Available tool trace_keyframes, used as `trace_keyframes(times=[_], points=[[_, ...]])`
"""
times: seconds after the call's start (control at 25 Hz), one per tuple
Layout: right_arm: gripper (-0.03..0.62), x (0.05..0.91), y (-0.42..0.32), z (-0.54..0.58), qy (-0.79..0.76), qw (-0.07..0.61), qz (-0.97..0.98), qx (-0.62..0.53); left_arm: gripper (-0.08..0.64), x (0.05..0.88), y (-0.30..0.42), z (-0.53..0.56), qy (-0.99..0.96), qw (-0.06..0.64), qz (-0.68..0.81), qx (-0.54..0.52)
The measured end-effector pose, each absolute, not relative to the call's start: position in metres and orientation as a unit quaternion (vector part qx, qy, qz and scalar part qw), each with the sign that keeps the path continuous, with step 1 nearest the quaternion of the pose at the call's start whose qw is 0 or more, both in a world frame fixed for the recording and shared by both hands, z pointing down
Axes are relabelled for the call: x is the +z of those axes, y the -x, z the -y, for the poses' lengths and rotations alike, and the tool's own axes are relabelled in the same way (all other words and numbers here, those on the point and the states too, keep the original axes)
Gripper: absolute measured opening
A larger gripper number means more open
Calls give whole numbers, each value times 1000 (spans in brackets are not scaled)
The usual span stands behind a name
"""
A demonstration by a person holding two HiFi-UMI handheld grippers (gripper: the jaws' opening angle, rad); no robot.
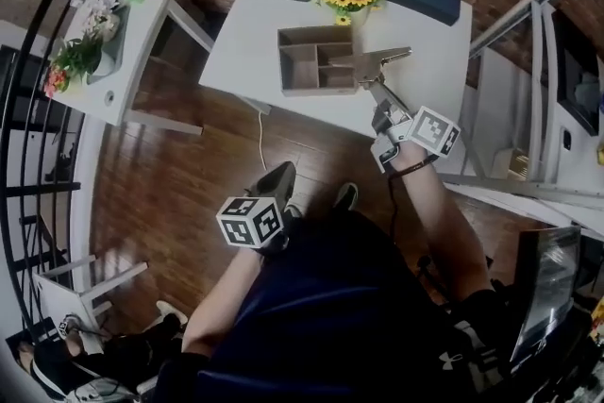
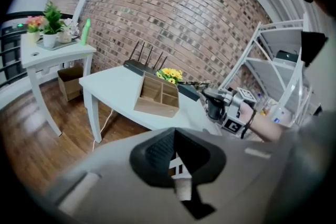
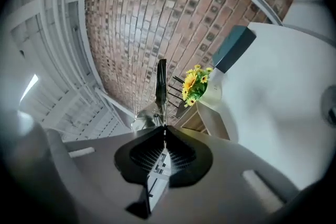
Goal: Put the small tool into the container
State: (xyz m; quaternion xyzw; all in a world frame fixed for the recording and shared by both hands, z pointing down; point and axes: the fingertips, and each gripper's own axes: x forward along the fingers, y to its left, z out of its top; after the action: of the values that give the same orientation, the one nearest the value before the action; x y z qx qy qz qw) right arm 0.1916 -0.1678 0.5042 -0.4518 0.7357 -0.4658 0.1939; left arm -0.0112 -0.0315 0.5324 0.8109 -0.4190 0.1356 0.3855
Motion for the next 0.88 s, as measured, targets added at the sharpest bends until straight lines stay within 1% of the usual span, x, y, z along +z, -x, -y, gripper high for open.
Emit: trace_keyframes(times=[0.08,0.28,0.56,0.68,0.76,0.88], points=[[20,503,-183,185,445,169,-747,-463,3,532,21,33,-801,389,437,127],[20,513,-146,214,436,75,-781,-441,3,535,56,43,-780,402,468,107],[20,536,-112,241,449,-91,-798,-392,3,531,95,66,-776,408,475,80],[20,546,-96,244,435,-149,-805,-375,3,534,107,71,-773,413,476,75],[20,556,-86,244,428,-165,-801,-384,3,535,114,73,-771,417,477,72],[20,575,-76,243,426,-161,-785,-421,3,534,122,77,-769,418,479,70]])
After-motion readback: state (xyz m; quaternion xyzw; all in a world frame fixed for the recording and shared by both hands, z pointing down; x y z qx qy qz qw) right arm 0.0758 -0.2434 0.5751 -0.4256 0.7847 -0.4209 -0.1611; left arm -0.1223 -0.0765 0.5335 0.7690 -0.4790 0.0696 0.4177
